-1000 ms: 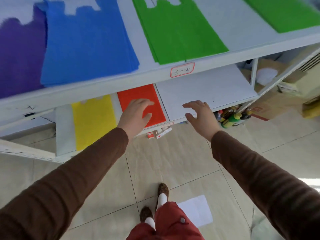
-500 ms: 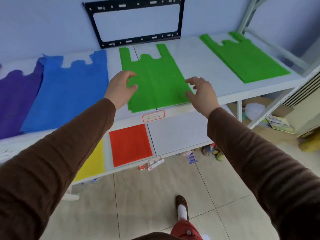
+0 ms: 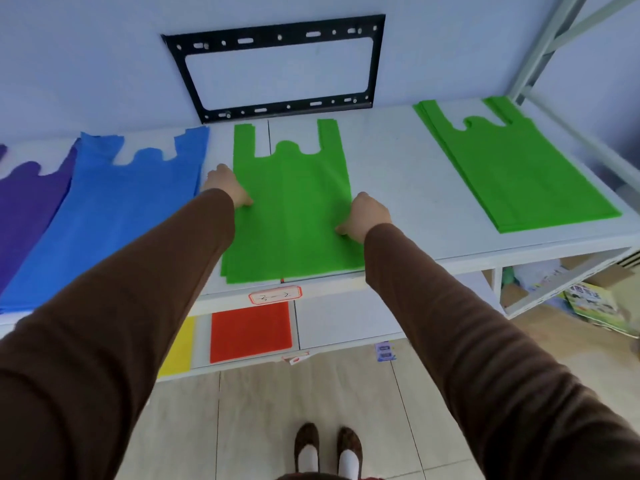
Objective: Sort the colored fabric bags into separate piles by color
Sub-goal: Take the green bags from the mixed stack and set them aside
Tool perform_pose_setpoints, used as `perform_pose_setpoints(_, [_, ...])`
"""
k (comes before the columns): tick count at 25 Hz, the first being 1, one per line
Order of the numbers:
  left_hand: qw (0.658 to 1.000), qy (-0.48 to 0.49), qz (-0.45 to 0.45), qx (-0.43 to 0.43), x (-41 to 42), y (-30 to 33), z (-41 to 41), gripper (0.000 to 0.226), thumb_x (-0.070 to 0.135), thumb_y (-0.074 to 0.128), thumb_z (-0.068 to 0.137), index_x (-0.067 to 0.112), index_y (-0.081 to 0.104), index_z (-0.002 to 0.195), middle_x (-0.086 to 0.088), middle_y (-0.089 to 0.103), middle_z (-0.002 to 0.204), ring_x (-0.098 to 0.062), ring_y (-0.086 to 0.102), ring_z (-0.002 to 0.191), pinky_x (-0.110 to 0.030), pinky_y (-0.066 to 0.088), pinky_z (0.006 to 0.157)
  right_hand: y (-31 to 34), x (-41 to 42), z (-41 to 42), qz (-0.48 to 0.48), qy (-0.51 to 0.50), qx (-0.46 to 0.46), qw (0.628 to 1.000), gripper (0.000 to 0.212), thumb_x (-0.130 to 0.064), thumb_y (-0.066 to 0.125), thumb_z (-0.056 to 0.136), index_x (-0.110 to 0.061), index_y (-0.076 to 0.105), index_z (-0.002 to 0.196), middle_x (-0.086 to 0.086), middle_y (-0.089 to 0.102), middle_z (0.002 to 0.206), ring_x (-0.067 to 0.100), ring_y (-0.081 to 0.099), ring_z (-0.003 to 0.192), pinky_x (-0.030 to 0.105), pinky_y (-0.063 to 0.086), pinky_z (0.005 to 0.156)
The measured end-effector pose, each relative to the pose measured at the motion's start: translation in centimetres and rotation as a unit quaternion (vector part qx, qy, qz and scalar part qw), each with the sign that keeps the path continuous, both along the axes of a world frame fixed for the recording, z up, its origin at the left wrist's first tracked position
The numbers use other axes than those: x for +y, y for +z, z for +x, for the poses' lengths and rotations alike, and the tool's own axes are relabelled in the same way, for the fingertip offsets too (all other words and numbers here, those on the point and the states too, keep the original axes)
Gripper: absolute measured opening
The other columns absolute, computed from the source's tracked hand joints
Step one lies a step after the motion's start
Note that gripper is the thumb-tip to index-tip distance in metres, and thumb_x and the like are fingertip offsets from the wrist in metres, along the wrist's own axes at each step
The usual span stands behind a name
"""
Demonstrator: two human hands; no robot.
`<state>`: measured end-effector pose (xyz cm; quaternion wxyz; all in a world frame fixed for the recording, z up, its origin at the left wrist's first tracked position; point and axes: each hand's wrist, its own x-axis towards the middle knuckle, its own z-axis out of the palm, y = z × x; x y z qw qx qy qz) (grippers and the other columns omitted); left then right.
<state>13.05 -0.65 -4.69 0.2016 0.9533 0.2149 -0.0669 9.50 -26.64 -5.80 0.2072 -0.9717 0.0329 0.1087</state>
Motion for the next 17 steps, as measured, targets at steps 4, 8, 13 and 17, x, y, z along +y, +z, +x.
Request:
perform_pose_setpoints(4, [0.993,0.034,-0.111,0.0,0.6,-0.2,0.5,0.076,0.016,0.078,0.079,-0.002,0.035,0.139,-0.022,0.047,0.139,-0.038,0.051,0.122,-0.042,0.046,0.098,0.0,0.0,0.6,0.046,0.017,0.046,0.998,0.038,-0.023,0.07,0.083,-0.006,0.059,0.115,0.011,0.065,0.115,0.03,0.062,0.105,0.032,0.047,0.084])
perform_pose_setpoints(8, [0.956,0.082,-0.268,-0.087,2.2,-1.0,0.4,0.069,0.014,0.078,0.079,0.01,0.038,0.135,-0.017,0.047,0.134,-0.034,0.053,0.117,-0.046,0.049,0.099,-0.4,-1.7,0.5,0.272,-0.081,0.029,0.959,0.039,-0.017,0.067,0.082,-0.008,0.056,0.117,0.015,0.067,0.109,0.032,0.066,0.097,0.043,0.056,0.086])
perform_pose_setpoints(13, [0.944,0.092,-0.299,-0.105,3.1,-1.9,0.2,0.059,0.016,0.078,0.079,0.016,0.044,0.128,-0.018,0.051,0.132,-0.035,0.058,0.112,-0.048,0.052,0.094,-1.8,-3.0,-0.1,0.348,-0.113,0.024,0.93,0.056,-0.011,0.07,0.085,-0.016,0.042,0.133,0.016,0.067,0.105,0.033,0.068,0.094,0.048,0.056,0.089])
perform_pose_setpoints(17, [0.927,0.036,-0.358,-0.103,2.5,-1.5,1.2,0.058,0.012,0.069,0.086,0.03,0.047,0.137,-0.014,0.053,0.137,-0.032,0.059,0.114,-0.047,0.051,0.098,-0.4,-3.9,0.0,0.376,-0.078,-0.025,0.923,0.057,-0.011,0.067,0.088,-0.028,0.045,0.138,0.006,0.056,0.086,0.027,0.062,0.075,0.037,0.057,0.076])
